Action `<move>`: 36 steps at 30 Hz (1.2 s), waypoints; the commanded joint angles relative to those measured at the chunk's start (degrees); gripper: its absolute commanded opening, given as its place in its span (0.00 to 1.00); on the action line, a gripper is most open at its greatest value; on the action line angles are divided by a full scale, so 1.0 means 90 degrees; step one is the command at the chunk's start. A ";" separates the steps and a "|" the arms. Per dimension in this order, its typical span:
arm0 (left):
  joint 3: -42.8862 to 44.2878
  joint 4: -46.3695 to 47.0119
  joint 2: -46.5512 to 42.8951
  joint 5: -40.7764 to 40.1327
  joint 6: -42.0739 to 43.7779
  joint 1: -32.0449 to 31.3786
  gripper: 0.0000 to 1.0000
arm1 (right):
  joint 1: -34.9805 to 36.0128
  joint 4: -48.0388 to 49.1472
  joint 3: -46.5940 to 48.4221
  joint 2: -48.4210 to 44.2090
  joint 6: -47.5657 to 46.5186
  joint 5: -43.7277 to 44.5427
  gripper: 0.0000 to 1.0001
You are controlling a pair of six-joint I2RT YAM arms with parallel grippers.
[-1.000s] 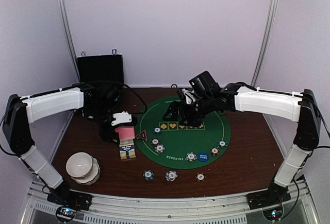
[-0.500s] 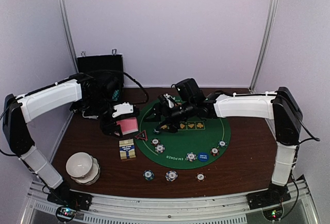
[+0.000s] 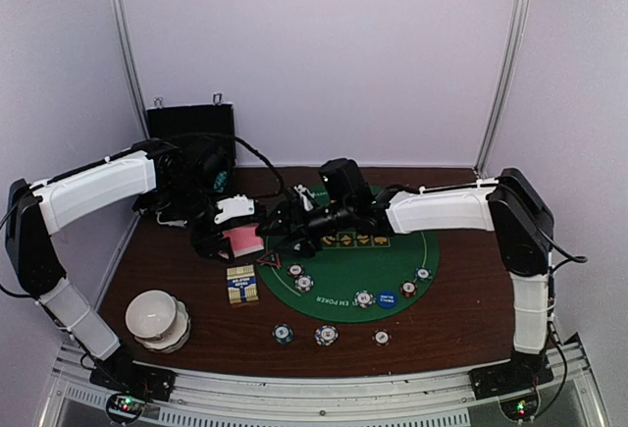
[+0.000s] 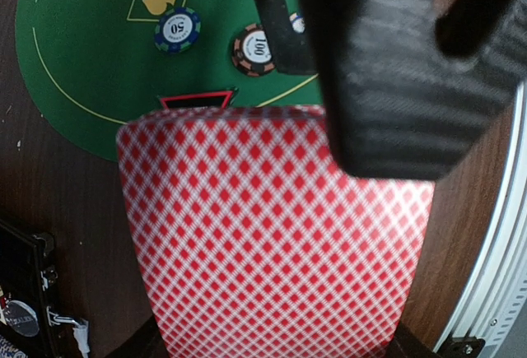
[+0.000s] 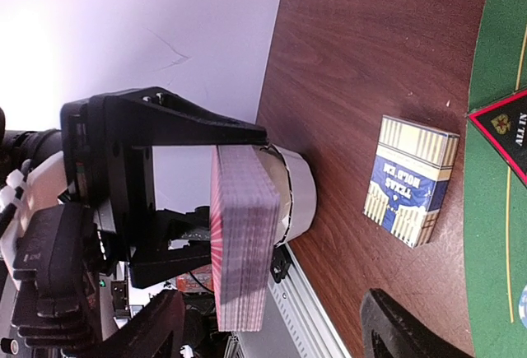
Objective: Distribute texas hold em gaming equipment
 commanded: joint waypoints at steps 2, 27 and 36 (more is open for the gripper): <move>0.0235 -0.0030 -0.0090 0.0149 -0.0049 -0.0040 0.00 | 0.0052 0.0677 0.0254 0.0197 0.0329 -0.0183 0.75; 0.0307 0.0224 -0.0112 -0.0132 -0.0283 -0.0104 0.27 | 0.0218 0.2492 0.0803 0.1176 0.1892 -0.0643 0.23; 0.0223 0.0732 -0.0275 0.0164 -0.0553 -0.0109 0.98 | 0.0218 0.3409 0.0679 0.1284 0.2573 -0.0729 0.12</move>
